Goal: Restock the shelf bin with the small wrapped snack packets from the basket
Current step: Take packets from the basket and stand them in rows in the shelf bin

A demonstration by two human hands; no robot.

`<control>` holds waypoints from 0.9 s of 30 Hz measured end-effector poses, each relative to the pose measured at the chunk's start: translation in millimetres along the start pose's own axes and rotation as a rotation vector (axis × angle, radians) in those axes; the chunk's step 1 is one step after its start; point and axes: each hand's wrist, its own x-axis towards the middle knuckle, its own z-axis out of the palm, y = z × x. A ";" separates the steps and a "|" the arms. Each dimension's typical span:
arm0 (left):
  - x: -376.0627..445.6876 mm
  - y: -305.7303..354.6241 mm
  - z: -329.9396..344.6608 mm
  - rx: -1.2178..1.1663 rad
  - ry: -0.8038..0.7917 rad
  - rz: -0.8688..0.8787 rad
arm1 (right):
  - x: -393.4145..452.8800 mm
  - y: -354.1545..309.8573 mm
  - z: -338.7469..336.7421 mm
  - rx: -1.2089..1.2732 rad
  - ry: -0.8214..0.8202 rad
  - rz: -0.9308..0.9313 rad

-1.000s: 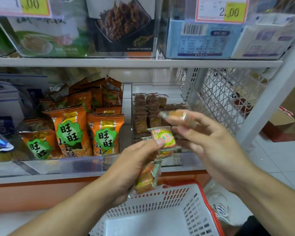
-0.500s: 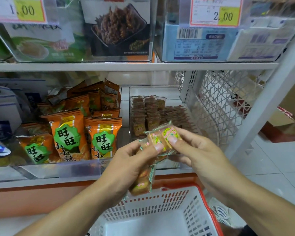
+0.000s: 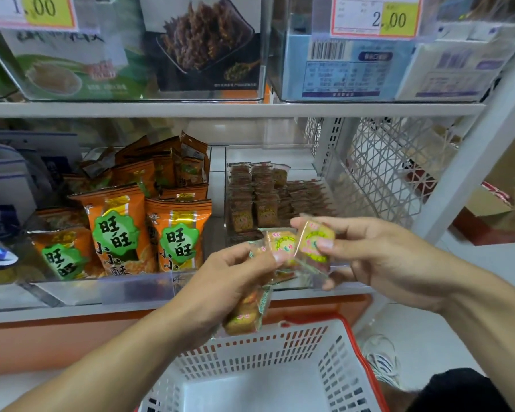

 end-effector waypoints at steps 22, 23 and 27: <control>9.5 0.7 -3.6 -0.076 0.055 -0.046 | 11.2 -2.2 -8.6 0.166 -0.118 0.201; 10.9 1.3 -1.2 -0.091 0.094 -0.046 | 13.2 -3.0 -9.1 0.144 -0.113 0.188; 17.4 10.1 4.8 -0.173 0.236 -0.063 | 27.7 -13.6 -21.4 0.128 -0.072 0.076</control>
